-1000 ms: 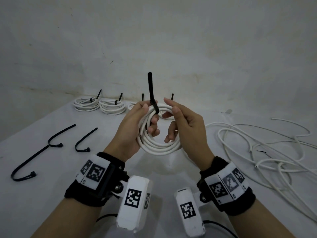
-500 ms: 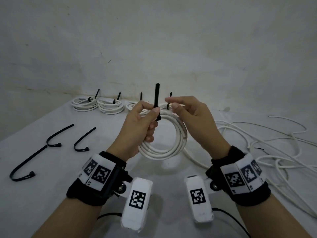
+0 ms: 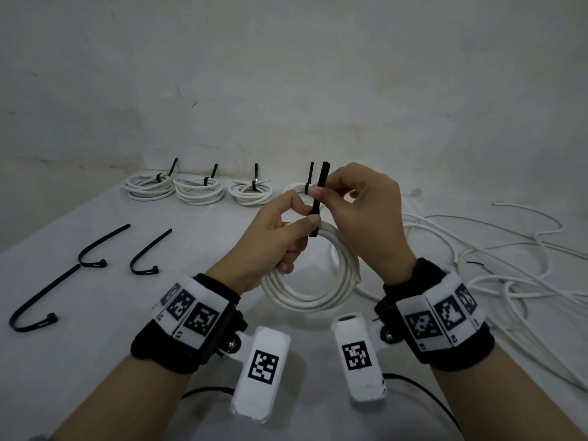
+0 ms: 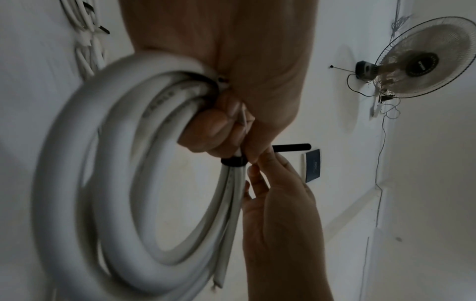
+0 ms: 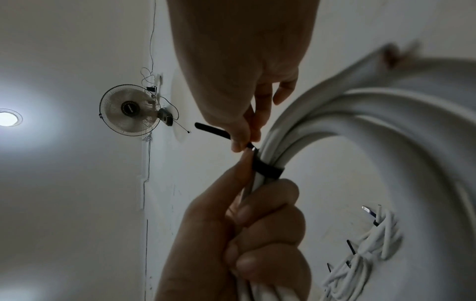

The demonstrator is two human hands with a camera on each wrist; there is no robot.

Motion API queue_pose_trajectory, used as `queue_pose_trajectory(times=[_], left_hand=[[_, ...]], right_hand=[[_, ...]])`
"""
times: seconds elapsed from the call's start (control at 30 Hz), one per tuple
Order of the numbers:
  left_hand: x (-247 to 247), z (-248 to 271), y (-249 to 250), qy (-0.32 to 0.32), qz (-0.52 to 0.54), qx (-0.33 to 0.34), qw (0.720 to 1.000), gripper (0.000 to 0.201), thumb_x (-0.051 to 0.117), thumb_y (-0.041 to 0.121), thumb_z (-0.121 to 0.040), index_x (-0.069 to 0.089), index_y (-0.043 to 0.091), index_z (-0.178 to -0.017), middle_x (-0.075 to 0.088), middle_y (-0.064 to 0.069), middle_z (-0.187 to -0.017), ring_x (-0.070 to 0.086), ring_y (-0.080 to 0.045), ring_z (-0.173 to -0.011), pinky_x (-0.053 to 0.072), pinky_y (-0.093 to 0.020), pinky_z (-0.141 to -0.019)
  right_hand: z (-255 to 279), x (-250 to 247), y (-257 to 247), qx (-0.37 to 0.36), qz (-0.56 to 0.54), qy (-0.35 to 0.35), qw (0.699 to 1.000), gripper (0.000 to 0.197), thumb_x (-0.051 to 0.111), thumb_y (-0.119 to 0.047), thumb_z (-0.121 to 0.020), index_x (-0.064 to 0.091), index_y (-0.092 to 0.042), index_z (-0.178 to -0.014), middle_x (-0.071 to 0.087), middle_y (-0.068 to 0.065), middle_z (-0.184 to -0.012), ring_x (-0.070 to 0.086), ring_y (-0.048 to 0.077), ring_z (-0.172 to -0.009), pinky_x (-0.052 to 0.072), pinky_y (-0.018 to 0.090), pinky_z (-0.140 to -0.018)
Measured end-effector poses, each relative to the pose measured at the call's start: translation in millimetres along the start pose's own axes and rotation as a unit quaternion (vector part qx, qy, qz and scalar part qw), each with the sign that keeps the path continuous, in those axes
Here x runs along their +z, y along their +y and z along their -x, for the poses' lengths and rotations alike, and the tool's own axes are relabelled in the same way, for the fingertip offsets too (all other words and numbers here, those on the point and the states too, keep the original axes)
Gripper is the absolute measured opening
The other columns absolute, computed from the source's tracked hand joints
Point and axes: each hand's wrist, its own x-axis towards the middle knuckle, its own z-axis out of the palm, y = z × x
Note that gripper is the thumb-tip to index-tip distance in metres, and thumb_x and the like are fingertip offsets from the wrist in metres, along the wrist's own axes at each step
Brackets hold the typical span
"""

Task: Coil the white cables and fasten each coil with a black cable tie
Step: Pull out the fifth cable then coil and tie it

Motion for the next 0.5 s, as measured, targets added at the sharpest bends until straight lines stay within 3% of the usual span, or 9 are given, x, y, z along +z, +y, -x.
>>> queue_pose_trajectory(times=[0.13,0.2,0.27,0.3,0.37,0.43,0.5], left_hand=[[-4,0,-3,0.019,0.007,0.009,1.0,0.017,0.049,0.016,-0.097,0.04,0.016,-0.083,0.037,0.011,-0.045,0.02,-0.009,-0.043,0.02,-0.017,-0.04],[-7,0,-5,0.044,0.032,0.009,0.998,0.017,0.05,0.017,-0.097,0.042,0.018,-0.082,0.034,0.008,-0.047,0.02,-0.009,-0.042,0.021,-0.016,-0.039],[-12,-2,-5,0.076,0.067,0.015,0.995,0.018,0.048,0.019,-0.098,0.042,0.019,-0.08,0.032,0.006,-0.048,0.022,-0.006,-0.039,0.023,-0.015,-0.038],[-14,-4,-4,0.087,0.08,0.019,0.993,0.019,0.047,0.02,-0.098,0.042,0.018,-0.08,0.033,0.006,-0.049,0.024,-0.005,-0.038,0.024,-0.015,-0.037],[-17,-6,-3,0.107,0.103,0.025,0.989,0.02,0.042,0.025,-0.1,0.047,0.016,-0.084,0.038,0.004,-0.048,0.027,-0.006,-0.036,0.027,-0.016,-0.037],[-18,-6,-3,0.126,0.146,0.012,0.981,0.032,0.035,0.035,-0.102,0.053,0.012,-0.088,0.043,0.0,-0.045,0.031,-0.008,-0.034,0.03,-0.017,-0.037],[-16,-6,-4,0.148,0.192,-0.009,0.97,0.042,0.03,0.044,-0.1,0.054,0.013,-0.084,0.041,0.0,-0.041,0.03,-0.009,-0.032,0.027,-0.015,-0.037]], right_hand=[[-1,5,7,0.037,-0.05,-0.032,0.998,0.014,0.073,-0.012,-0.081,0.065,-0.015,-0.07,0.06,-0.014,-0.064,0.057,-0.001,-0.063,0.038,0.007,-0.061],[-2,5,10,0.072,-0.086,-0.091,0.989,0.008,0.068,-0.015,-0.087,0.068,-0.013,-0.079,0.064,-0.011,-0.07,0.058,-0.001,-0.066,0.043,0.012,-0.063],[0,5,14,0.143,-0.112,-0.141,0.973,0.017,0.057,-0.024,-0.095,0.067,-0.011,-0.09,0.068,-0.001,-0.078,0.061,0.006,-0.071,0.048,0.019,-0.068],[2,5,15,0.208,-0.146,-0.175,0.951,0.028,0.05,-0.032,-0.098,0.066,-0.01,-0.093,0.068,0.004,-0.078,0.063,0.011,-0.07,0.051,0.024,-0.067],[6,6,11,0.345,-0.258,-0.24,0.87,0.052,0.036,-0.047,-0.099,0.064,-0.006,-0.084,0.061,0.008,-0.063,0.059,0.017,-0.054,0.05,0.03,-0.059],[8,8,7,0.414,-0.363,-0.251,0.797,0.062,0.031,-0.054,-0.097,0.057,-0.005,-0.069,0.044,0.004,-0.048,0.043,0.014,-0.038,0.044,0.025,-0.047],[9,13,3,0.44,-0.423,-0.22,0.761,0.059,0.034,-0.056,-0.095,0.048,-0.01,-0.061,0.029,-0.003,-0.044,0.028,0.008,-0.033,0.032,0.02,-0.038]])
